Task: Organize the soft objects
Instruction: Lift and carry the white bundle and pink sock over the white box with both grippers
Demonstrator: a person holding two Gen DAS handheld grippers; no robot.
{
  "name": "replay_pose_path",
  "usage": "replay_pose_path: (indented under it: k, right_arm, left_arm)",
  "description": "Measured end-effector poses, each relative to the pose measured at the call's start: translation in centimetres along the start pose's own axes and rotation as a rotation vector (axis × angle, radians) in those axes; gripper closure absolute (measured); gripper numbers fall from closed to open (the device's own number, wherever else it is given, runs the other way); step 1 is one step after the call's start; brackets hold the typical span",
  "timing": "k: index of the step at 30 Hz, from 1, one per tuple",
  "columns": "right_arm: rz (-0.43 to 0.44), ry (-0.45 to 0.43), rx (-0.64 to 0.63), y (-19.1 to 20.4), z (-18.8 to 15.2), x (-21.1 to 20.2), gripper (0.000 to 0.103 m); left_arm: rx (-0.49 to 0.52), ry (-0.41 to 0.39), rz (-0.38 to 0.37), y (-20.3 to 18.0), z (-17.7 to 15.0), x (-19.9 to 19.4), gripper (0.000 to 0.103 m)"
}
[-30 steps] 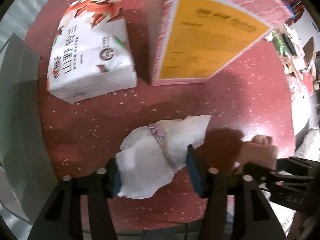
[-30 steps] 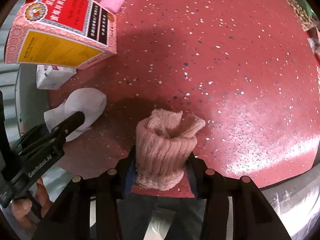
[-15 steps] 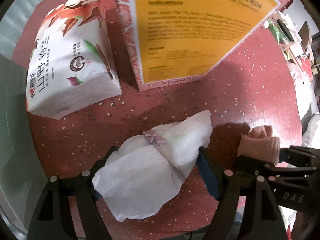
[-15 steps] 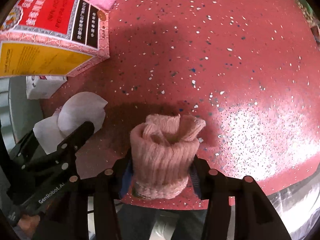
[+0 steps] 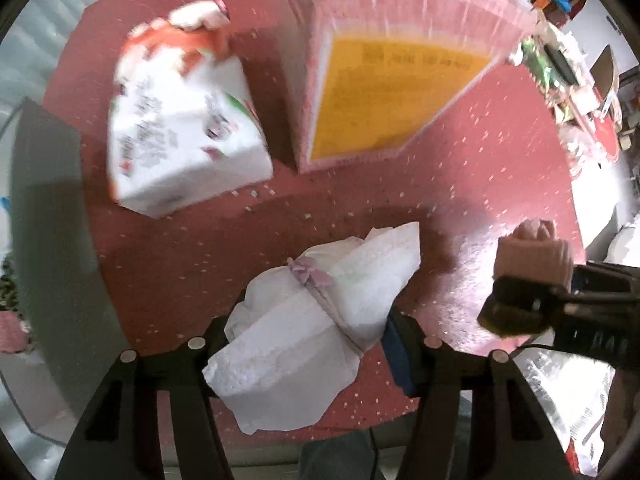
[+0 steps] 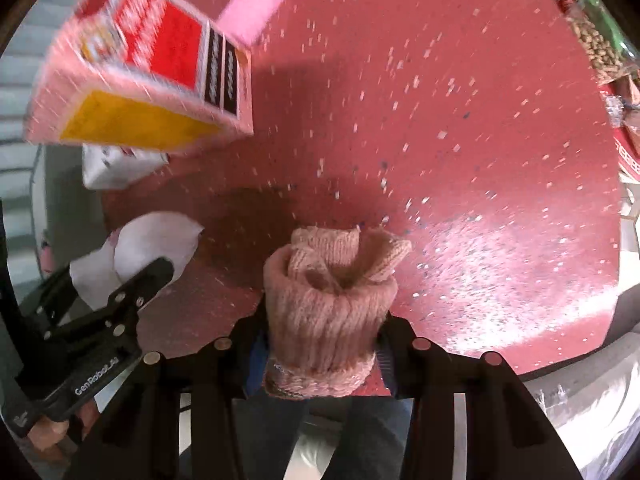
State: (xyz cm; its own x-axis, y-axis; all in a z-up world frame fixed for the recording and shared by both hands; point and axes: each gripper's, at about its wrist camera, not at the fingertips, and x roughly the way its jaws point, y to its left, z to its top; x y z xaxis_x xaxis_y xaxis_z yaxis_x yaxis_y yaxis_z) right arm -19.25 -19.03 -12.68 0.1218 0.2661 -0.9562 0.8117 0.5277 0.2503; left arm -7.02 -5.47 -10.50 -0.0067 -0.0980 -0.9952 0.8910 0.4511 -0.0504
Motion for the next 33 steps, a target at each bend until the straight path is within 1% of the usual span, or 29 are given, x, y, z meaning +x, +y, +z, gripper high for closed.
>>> replay_pose_path:
  k: [4,5,7,8,9,10,13,15,20,21,22,23,27,33]
  right_arm:
    - [0.014,-0.049,0.011,-0.8,0.6,-3.4,0.056]
    - [0.013,-0.064,0.011,-0.6,0.9,-4.1,0.056]
    - [0.008,-0.085,0.005,-0.3,1.0,-4.9,0.056]
    - [0.010,-0.094,0.004,-0.1,1.3,-5.6,0.056]
    - [0.009,-0.103,0.000,0.2,1.5,-6.1,0.056]
    - [0.006,-0.110,-0.004,0.5,1.5,-6.4,0.056]
    - [0.008,-0.128,-0.005,1.1,1.4,-7.3,0.056]
    - [0.006,-0.135,-0.003,1.6,1.2,-6.7,0.056]
    - [0.004,-0.151,-0.009,2.2,1.0,-8.9,0.056]
    - [0.005,-0.153,-0.014,2.6,0.9,-8.8,0.056]
    - [0.006,-0.154,-0.021,2.8,0.7,-10.1,0.056]
    - [0.009,-0.157,-0.035,3.3,0.6,-10.6,0.056]
    - [0.021,-0.171,-0.088,5.4,0.5,-11.4,0.056]
    - [0.012,-0.190,-0.170,9.0,1.1,-12.5,0.056]
  left_arm:
    - [-0.018,-0.039,-0.011,0.6,0.3,-2.8,0.040]
    - [-0.024,-0.048,-0.012,1.6,-0.2,-2.8,0.040]
    - [-0.039,-0.068,-0.013,2.1,0.4,-4.2,0.040]
    - [-0.045,-0.076,-0.014,2.9,0.6,-3.8,0.040]
    - [-0.053,-0.085,-0.016,3.3,0.6,-4.4,0.040]
    - [-0.058,-0.089,-0.019,3.9,1.3,-4.5,0.040]
    - [-0.056,-0.103,-0.015,4.9,0.9,-5.4,0.040]
    - [-0.054,-0.107,-0.012,5.2,0.8,-6.0,0.040]
    - [-0.065,-0.119,-0.003,5.5,1.1,-6.8,0.040]
    - [-0.069,-0.124,-0.001,5.7,1.2,-7.0,0.040]
    - [-0.071,-0.128,-0.001,5.7,1.4,-7.1,0.040]
    - [-0.074,-0.133,0.001,5.9,1.5,-7.3,0.040]
    - [-0.093,-0.160,0.001,6.8,2.0,-8.2,0.040]
    - [-0.127,-0.199,0.006,8.4,2.7,-9.3,0.040]
